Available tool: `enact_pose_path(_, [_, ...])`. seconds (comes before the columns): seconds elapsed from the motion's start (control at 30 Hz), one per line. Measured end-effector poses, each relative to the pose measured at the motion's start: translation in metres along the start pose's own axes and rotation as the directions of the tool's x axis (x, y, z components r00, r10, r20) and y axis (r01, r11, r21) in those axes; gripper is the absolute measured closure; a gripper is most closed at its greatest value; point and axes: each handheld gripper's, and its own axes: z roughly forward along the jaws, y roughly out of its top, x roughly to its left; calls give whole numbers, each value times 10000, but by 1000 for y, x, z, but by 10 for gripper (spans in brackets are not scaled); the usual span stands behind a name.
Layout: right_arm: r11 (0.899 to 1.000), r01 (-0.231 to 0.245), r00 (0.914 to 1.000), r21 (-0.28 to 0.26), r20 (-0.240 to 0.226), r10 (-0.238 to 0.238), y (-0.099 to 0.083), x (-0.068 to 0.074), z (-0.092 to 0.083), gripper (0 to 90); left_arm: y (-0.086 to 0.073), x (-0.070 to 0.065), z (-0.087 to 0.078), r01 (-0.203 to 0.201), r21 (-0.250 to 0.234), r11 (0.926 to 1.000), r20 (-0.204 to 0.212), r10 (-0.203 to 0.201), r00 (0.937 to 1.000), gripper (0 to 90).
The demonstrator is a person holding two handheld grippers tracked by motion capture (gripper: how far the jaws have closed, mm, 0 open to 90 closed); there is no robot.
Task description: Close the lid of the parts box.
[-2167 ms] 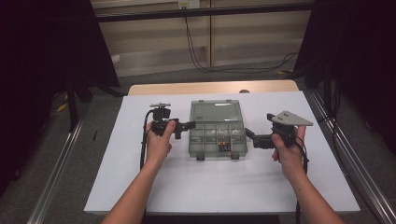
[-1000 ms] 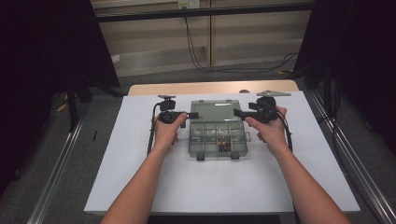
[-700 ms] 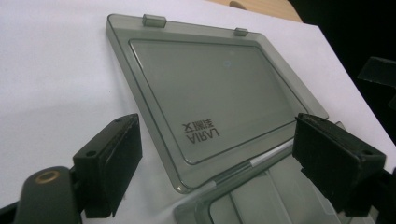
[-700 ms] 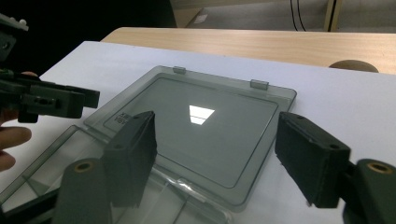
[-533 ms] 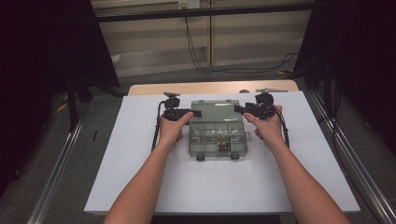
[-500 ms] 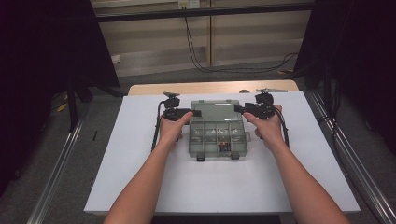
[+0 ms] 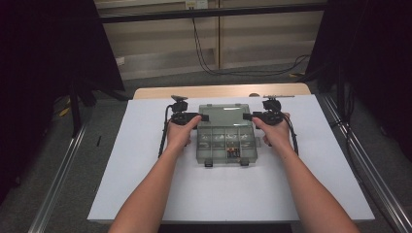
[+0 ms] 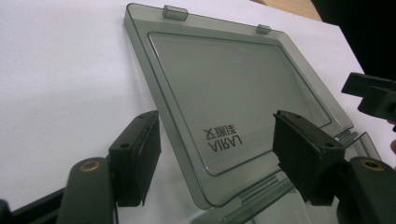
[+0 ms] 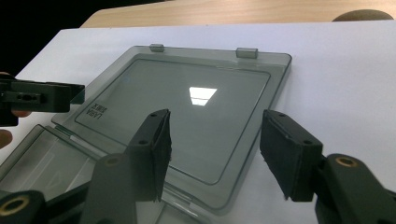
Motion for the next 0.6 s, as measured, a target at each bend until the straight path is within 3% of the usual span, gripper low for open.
enact_pose_path(0.6, [9971, -323, 9994, 693, -76, 329, -10, -5, 16, 415, -3, 5, 7, 367, 240, 9990, -104, -365, 9993, 439])
